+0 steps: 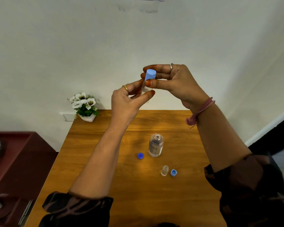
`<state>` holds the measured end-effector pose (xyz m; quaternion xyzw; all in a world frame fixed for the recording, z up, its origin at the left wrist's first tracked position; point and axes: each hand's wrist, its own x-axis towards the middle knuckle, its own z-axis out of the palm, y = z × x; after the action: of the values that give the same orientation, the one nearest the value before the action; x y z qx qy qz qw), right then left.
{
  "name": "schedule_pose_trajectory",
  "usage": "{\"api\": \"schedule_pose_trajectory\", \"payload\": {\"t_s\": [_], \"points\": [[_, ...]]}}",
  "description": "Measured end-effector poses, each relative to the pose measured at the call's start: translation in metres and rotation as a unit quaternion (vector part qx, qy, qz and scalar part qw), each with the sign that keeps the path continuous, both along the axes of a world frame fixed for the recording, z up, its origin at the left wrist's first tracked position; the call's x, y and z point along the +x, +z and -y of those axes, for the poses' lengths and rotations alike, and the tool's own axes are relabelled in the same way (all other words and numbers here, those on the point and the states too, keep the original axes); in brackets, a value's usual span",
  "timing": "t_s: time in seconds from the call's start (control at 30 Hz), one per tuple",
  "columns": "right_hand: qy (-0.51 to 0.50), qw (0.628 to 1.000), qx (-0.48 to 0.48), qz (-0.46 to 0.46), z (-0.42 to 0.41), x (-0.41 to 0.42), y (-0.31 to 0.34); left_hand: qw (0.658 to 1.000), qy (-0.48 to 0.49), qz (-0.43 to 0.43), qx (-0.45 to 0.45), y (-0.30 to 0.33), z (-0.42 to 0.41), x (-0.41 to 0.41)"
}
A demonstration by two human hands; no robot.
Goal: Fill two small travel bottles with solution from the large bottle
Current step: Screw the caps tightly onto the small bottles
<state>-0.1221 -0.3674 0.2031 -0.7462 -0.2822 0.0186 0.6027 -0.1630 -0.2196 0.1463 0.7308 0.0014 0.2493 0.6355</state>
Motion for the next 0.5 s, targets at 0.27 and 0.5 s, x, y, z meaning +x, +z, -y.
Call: {"api": "schedule_pose_trajectory", "payload": {"t_s": [0.27, 0.5], "points": [[-0.022, 1.000, -0.009, -0.003, 0.001, -0.002, -0.005, 1.000, -0.011, 0.006, -0.004, -0.008, 0.002, 0.001], [0.021, 0.998, -0.037, -0.047, 0.027, -0.011, -0.049, 0.995, -0.054, -0.081, -0.028, -0.056, 0.002, -0.007]]}}
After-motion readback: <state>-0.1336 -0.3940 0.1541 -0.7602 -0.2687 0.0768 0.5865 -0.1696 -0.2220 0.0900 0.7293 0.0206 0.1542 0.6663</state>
